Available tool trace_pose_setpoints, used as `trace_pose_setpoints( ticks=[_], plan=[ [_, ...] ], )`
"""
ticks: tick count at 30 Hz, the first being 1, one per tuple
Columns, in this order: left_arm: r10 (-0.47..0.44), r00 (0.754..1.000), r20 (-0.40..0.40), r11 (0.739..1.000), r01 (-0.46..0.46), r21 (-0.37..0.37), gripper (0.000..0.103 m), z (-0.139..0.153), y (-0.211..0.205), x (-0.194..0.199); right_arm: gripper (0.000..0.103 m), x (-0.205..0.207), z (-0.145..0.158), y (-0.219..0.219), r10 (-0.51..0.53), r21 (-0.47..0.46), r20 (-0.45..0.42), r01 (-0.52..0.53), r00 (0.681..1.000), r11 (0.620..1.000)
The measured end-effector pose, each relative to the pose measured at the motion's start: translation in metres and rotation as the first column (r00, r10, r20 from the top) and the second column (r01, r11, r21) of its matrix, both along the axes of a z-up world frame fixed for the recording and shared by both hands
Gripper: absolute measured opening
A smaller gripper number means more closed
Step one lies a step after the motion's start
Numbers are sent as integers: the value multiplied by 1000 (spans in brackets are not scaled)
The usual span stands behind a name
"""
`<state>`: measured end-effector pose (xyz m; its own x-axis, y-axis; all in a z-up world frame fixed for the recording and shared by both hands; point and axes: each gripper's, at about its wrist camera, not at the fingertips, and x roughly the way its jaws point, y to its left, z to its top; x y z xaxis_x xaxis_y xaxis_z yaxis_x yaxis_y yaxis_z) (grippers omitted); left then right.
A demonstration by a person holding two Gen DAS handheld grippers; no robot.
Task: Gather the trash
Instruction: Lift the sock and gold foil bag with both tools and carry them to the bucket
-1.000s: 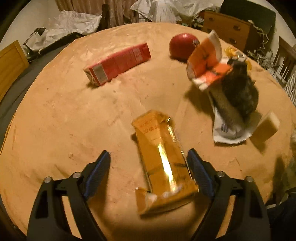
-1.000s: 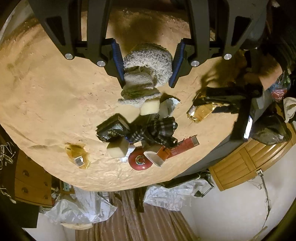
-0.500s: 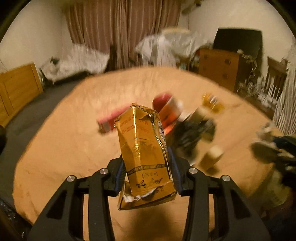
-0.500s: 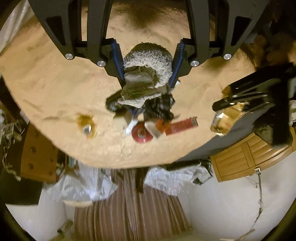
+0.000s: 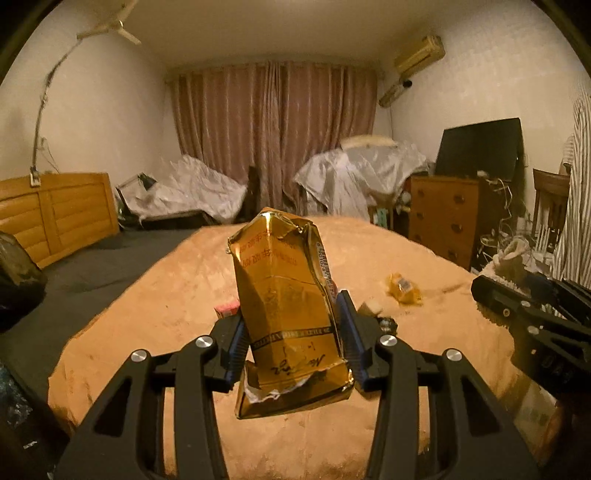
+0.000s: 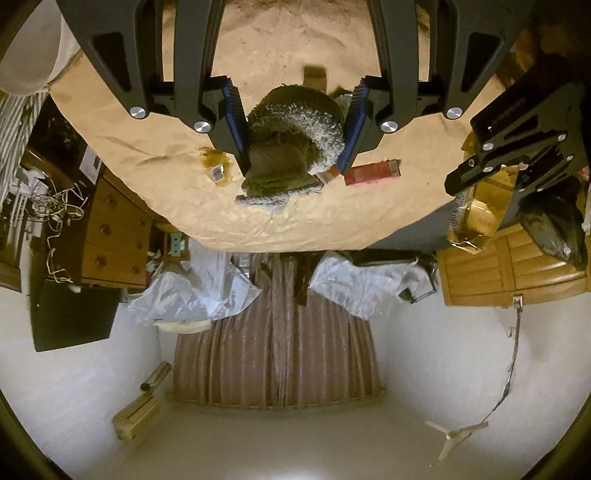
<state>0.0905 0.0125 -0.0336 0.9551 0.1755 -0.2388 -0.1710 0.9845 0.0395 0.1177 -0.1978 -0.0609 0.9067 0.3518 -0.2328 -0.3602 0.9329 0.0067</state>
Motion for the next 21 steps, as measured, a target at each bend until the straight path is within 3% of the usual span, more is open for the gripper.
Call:
trace_pose_setpoints(
  ticks=[13,21],
  plan=[
    [-50,999,-12,999,50,-2,43,14,-16,-1,47,-13,14,-14,-10,5,-12,10,1000,1000],
    [-176,984,-4,984,176,-19,43,27,-64,21,47,-23,32,-77,-119,-5,-14,119,993,993]
  ],
)
